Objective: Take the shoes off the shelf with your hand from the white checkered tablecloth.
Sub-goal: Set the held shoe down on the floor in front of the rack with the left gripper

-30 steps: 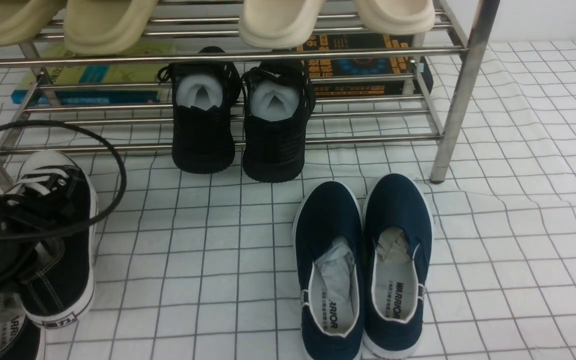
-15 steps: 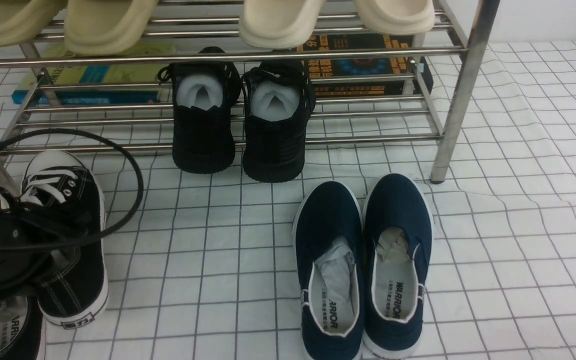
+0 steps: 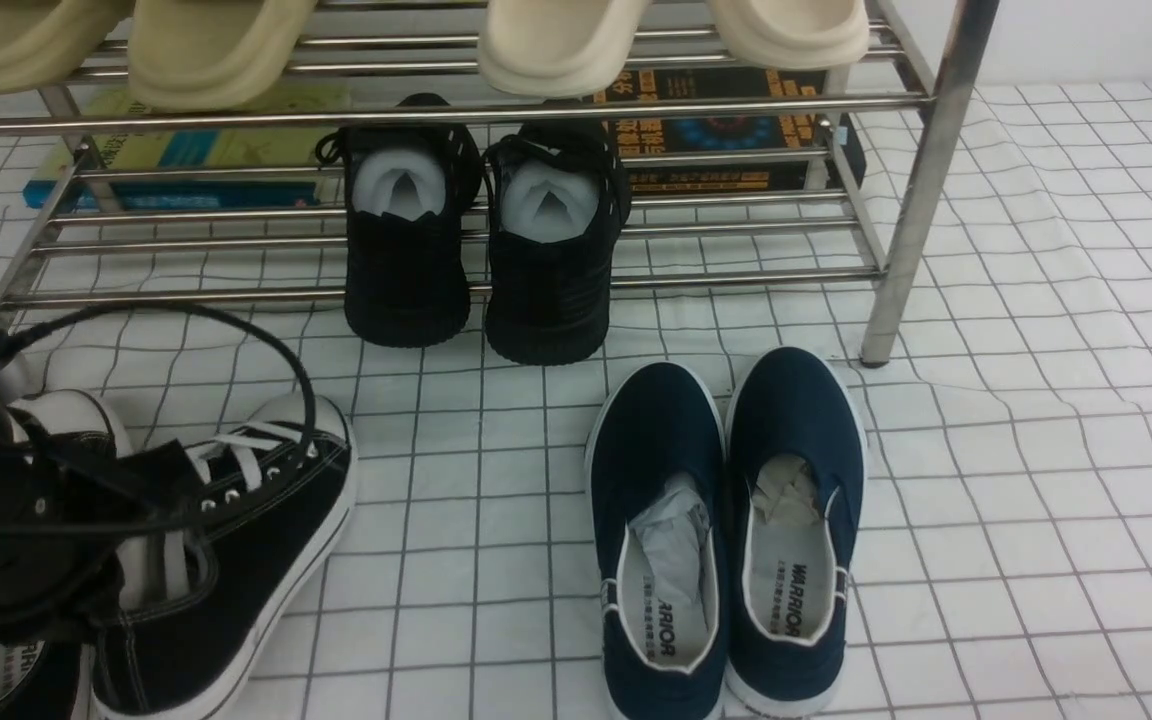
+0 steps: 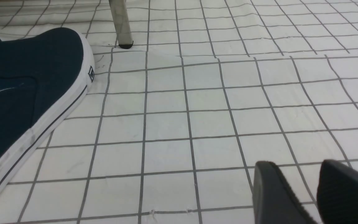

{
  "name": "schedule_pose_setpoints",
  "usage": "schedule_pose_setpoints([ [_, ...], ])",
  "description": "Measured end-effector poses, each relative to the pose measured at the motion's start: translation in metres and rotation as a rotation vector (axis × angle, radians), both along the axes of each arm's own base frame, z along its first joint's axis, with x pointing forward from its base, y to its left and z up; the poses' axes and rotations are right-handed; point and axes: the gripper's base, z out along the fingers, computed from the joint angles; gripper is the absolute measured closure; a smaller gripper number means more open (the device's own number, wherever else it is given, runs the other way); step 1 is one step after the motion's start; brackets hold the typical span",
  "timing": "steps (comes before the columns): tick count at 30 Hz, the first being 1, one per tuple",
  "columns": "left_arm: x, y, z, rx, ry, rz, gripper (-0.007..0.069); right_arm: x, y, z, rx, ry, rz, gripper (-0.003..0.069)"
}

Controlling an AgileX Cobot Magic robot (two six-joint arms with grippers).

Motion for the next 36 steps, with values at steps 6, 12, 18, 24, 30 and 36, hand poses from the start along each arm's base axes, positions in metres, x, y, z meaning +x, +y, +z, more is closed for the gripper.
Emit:
schedule_pose_setpoints([
  [6,-0.001,0.001,-0.005,0.001,-0.005,0.027,0.0592,0.000,0.000,0.000,0.000,0.000,0.000,0.0420],
  [12,-0.002,0.002,-0.004,0.010,-0.015,0.030,0.0592,0.000,0.000,0.000,0.000,0.000,0.000,0.0420],
  [18,-0.007,0.008,0.011,0.035,-0.113,0.088,0.0586,0.000,0.000,0.000,0.000,0.000,0.000,0.0420],
  [24,-0.005,0.008,0.010,0.031,-0.132,0.107,0.0584,0.000,0.000,0.000,-0.001,0.000,0.000,0.0420],
  [30,-0.003,0.007,0.005,0.032,-0.101,0.082,0.0577,0.000,0.000,0.000,-0.002,0.000,0.000,0.0420],
  [36,-0.004,0.004,0.005,0.004,-0.093,0.082,0.0571,0.000,0.000,0.000,0.000,0.000,0.000,0.0420],
])
